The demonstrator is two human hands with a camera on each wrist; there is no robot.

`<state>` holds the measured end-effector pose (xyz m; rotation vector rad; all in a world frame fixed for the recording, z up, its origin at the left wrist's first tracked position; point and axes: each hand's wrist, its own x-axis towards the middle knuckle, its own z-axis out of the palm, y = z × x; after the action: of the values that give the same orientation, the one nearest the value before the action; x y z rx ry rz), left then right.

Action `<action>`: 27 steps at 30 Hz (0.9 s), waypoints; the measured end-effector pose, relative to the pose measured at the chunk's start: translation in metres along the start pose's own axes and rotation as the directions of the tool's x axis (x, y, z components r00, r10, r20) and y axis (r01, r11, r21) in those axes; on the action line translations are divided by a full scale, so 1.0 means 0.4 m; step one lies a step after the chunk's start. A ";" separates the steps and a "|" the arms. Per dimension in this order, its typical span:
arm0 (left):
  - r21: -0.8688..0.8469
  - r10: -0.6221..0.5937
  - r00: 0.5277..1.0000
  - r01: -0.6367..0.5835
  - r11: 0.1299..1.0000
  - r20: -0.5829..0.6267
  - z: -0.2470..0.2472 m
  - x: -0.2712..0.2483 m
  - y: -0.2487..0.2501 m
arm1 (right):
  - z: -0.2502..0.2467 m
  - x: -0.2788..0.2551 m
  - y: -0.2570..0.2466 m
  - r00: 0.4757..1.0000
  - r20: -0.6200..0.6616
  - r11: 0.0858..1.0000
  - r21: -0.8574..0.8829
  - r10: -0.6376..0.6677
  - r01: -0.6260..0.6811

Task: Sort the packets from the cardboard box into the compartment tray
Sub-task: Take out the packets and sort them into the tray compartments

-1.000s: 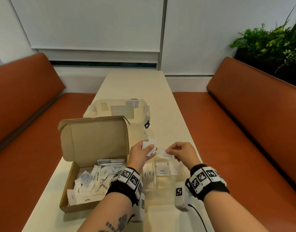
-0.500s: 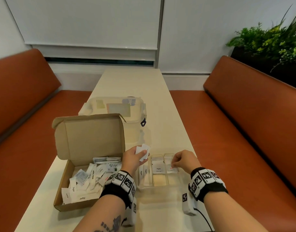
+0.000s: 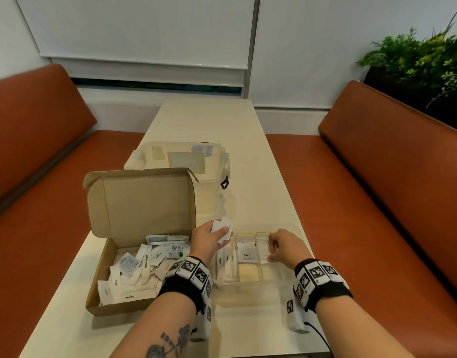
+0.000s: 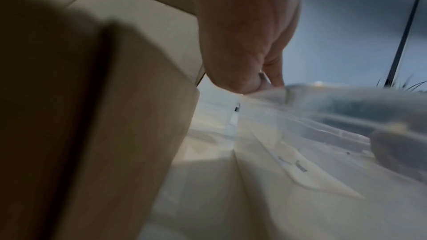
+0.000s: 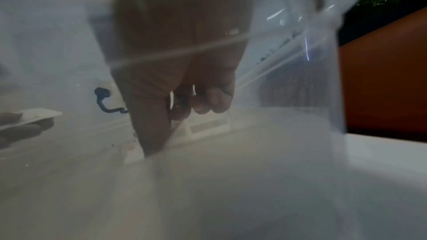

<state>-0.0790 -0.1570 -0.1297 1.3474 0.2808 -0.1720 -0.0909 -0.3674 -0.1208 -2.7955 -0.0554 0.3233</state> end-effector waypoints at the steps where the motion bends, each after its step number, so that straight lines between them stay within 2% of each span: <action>1: 0.000 0.001 1.000 -0.001 1.000 0.002 -0.001 0.000 0.001 | 0.003 0.000 0.000 1.000 -0.005 1.000 -0.013 -0.005 0.005; 15: 0.047 -0.014 1.000 0.013 0.999 0.027 0.001 -0.007 0.008 | 0.017 0.005 -0.010 0.999 -0.042 1.000 -0.013 0.009 -0.009; 18: 0.068 -0.035 0.996 0.030 0.997 0.078 0.004 -0.011 0.017 | -0.001 0.004 -0.043 0.990 -0.144 0.995 0.099 0.006 0.008; 21: 0.099 -0.063 0.984 0.047 0.994 0.165 0.009 -0.022 0.027 | -0.024 0.001 -0.088 0.968 -0.251 0.934 0.345 -0.002 0.092; 24: 0.111 -0.092 0.967 0.067 0.992 0.240 0.015 -0.032 0.034 | -0.042 0.002 -0.124 0.976 -0.215 0.826 0.543 -0.037 0.151; 27: 0.058 -0.107 0.962 0.095 0.994 0.251 0.020 -0.036 0.042 | -0.045 0.001 -0.136 0.983 -0.179 0.737 0.661 -0.028 0.141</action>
<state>-0.0873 -0.1616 -0.1080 1.3401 0.1298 -0.4358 -0.0866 -0.3215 -0.0866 -2.0692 -0.0222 0.0669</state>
